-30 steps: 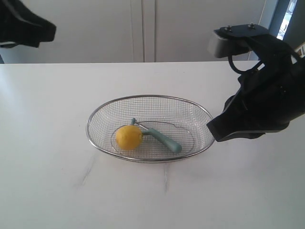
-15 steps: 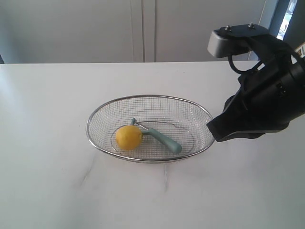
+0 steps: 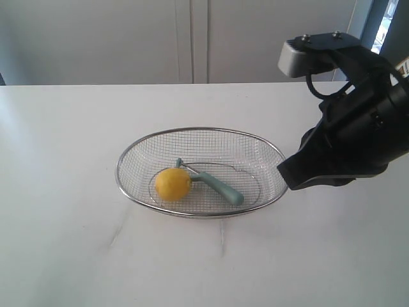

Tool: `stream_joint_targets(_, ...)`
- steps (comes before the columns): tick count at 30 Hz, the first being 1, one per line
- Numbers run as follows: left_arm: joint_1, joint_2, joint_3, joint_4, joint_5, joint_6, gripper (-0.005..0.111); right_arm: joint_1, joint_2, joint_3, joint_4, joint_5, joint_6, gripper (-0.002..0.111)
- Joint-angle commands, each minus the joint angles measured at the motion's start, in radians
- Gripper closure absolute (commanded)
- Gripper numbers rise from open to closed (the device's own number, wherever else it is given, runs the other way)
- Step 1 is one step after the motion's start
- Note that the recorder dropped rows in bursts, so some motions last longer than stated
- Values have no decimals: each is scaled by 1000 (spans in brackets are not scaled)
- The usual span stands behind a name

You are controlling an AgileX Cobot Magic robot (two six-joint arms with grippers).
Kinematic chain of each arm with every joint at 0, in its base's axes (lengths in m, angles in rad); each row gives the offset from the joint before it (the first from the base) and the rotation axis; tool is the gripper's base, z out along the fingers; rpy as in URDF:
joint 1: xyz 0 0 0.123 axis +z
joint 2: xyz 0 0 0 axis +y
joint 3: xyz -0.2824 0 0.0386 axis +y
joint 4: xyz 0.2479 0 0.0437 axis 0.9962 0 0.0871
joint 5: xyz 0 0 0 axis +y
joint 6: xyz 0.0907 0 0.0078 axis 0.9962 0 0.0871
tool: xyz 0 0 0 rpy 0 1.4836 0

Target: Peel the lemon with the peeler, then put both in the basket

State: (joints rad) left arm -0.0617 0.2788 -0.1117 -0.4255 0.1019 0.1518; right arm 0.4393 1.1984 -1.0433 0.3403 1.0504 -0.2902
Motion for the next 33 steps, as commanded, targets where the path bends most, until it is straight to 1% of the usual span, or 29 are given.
stream_joint_targets(1,40,-114,61,-16,-2,5,107,1,-9,5,8,-5,0,108)
stream_joint_targets(4,62,-207,100,-16,0,5,107,1,-9,5,8,-5,0,108)
stream_joint_targets(5,63,-265,112,-16,4,5,107,1,-9,5,8,-5,0,108)
stream_joint_targets(6,63,-279,112,-16,4,5,107,1,-9,5,8,-5,0,108)
stream_joint_targets(10,63,-279,112,-16,37,8,107,1,-9,7,6,-2,0,108)
stream_joint_targets(18,62,-279,112,2,51,12,107,1,-9,7,6,-4,0,108)
stream_joint_targets(20,62,-279,112,63,74,12,107,1,-9,7,6,-4,0,108)
stream_joint_targets(22,62,-279,112,163,130,-22,107,1,-9,7,6,-4,0,108)
stream_joint_targets(24,63,-279,112,241,143,-52,107,1,-9,7,6,-4,0,108)
stream_joint_targets(31,63,-279,112,282,136,-92,107,1,-9,7,6,-4,0,108)
stream_joint_targets(33,63,-279,112,333,136,-152,107,1,-9,7,6,-4,0,108)
